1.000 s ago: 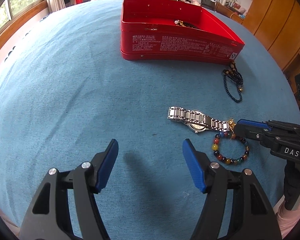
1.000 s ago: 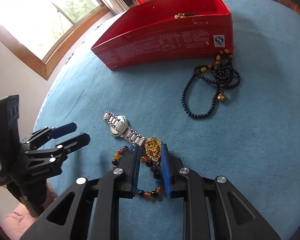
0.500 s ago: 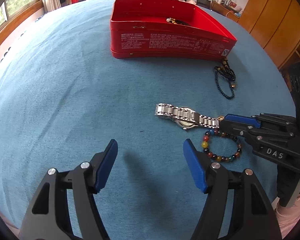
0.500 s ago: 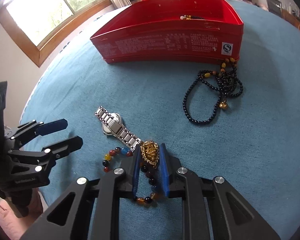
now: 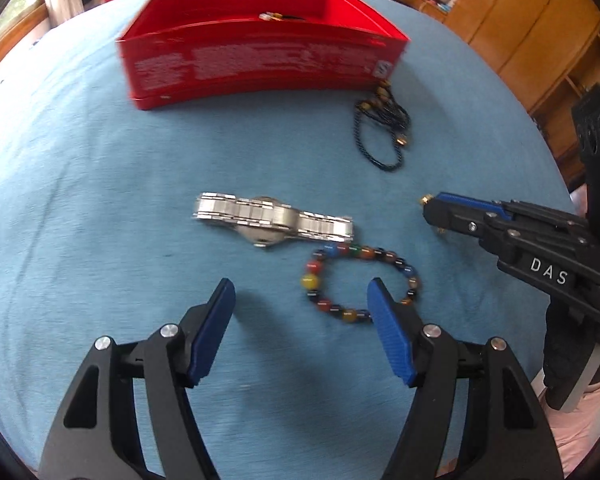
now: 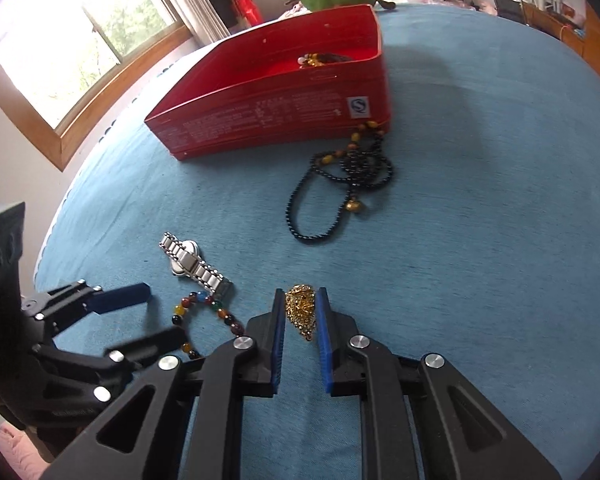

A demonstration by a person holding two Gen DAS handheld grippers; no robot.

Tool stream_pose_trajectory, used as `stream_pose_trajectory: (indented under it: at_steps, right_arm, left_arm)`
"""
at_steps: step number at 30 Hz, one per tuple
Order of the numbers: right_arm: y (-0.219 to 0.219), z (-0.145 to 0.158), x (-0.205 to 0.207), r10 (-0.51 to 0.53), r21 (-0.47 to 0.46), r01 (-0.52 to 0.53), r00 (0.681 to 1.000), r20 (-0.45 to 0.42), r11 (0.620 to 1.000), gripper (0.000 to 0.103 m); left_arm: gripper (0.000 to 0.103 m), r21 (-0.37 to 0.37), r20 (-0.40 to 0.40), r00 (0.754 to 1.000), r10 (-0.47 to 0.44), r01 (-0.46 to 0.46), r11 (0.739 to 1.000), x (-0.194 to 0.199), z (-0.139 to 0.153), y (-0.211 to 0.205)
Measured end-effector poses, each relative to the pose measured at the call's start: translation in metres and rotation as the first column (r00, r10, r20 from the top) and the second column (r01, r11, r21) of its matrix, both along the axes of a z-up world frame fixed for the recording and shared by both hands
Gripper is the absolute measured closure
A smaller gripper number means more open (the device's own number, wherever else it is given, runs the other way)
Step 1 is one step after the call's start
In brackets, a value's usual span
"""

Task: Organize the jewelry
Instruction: 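Grasp the multicolored bead bracelet with the left gripper while the right holds the pendant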

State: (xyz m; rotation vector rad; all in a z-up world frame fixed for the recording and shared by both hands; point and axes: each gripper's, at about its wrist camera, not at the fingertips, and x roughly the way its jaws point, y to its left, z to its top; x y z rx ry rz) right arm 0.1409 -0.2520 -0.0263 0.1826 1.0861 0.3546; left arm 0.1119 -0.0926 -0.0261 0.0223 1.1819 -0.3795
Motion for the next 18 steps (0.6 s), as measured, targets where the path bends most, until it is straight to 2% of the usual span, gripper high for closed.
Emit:
stream_pose_trajectory:
  at_steps: [3, 7, 9, 14, 15, 18]
  right_arm:
    - [-0.002, -0.001, -0.001, -0.005, 0.007, 0.005, 1.0, -0.002, 1.0, 0.089]
    - [-0.008, -0.003, -0.001, -0.01, 0.019, 0.011, 1.0, -0.007, 1.0, 0.089]
    - [-0.01, -0.004, -0.002, -0.01, 0.026, 0.011, 1.0, -0.009, 1.0, 0.089]
    - [-0.012, -0.007, 0.0, -0.013, 0.041, 0.014, 1.0, -0.021, 0.999, 0.088]
    - [-0.013, -0.007, 0.0, -0.014, 0.044, 0.015, 1.0, -0.022, 0.999, 0.088]
    - [-0.014, -0.007, 0.0, -0.016, 0.044, 0.017, 1.0, -0.021, 0.999, 0.088]
  left_arm:
    - [0.03, 0.008, 0.005, 1.0, -0.02, 0.02, 1.0, 0.0, -0.001, -0.014]
    - [0.03, 0.02, 0.004, 0.999, -0.038, 0.038, 0.999, 0.003, -0.005, -0.029]
    - [0.034, 0.031, 0.007, 0.999, -0.038, 0.038, 0.999, 0.004, -0.007, -0.032]
    - [0.061, 0.04, 0.023, 1.0, -0.011, 0.01, 0.999, 0.013, -0.009, -0.027]
    - [0.075, 0.042, 0.026, 1.0, 0.002, -0.004, 0.999, 0.016, -0.009, -0.023]
    - [0.093, 0.025, 0.02, 0.999, 0.025, -0.025, 0.999, 0.018, -0.009, -0.015]
